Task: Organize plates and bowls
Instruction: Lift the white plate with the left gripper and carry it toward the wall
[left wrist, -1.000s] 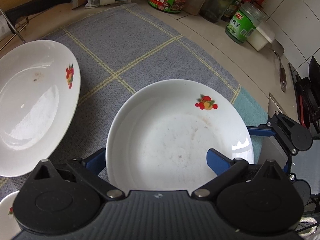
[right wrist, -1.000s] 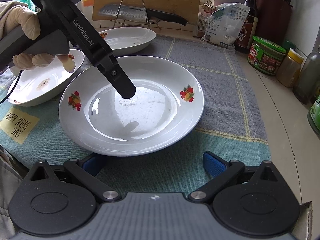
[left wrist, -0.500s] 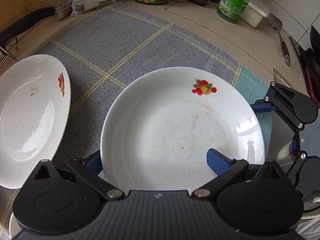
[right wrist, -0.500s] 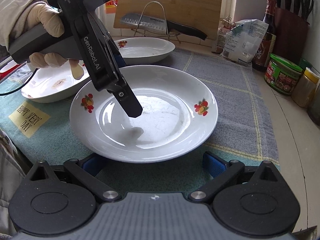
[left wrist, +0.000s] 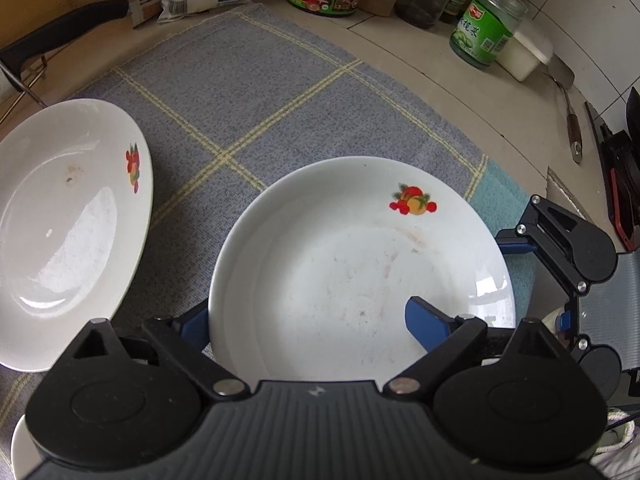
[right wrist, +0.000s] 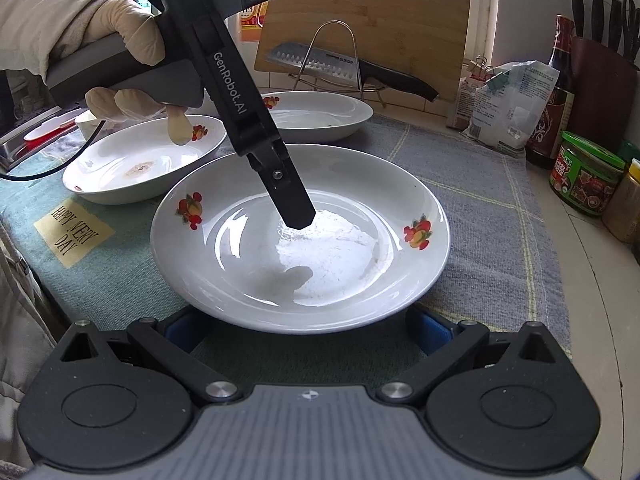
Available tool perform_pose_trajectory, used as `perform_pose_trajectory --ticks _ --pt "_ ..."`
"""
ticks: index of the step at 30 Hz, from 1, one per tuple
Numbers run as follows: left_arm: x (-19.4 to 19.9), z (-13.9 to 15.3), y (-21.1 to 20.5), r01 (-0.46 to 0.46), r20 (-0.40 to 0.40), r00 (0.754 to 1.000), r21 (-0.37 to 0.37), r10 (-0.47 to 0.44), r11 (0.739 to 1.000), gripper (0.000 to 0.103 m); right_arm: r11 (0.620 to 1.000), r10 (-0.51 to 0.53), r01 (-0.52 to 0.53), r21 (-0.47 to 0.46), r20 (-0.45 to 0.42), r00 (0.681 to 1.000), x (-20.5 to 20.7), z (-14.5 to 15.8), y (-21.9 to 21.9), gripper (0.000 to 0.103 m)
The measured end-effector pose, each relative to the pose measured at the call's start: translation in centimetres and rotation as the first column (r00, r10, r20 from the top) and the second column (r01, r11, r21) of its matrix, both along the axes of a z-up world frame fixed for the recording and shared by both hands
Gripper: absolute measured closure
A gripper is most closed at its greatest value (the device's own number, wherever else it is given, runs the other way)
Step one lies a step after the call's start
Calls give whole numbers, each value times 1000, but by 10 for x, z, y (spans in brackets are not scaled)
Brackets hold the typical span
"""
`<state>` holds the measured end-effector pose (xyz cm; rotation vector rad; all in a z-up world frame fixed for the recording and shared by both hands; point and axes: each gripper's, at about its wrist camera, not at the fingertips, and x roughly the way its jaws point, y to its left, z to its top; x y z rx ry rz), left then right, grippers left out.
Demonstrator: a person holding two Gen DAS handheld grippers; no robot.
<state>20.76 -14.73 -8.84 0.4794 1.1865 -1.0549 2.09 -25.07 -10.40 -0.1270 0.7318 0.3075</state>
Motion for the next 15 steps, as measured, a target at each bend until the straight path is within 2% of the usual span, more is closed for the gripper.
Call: perform_pose_trajectory --ticks 15 --pt "0 1 2 -9 -16 1000 -10 8 1000 9 1000 10 -11 -21 -73 997 15 5 8 0"
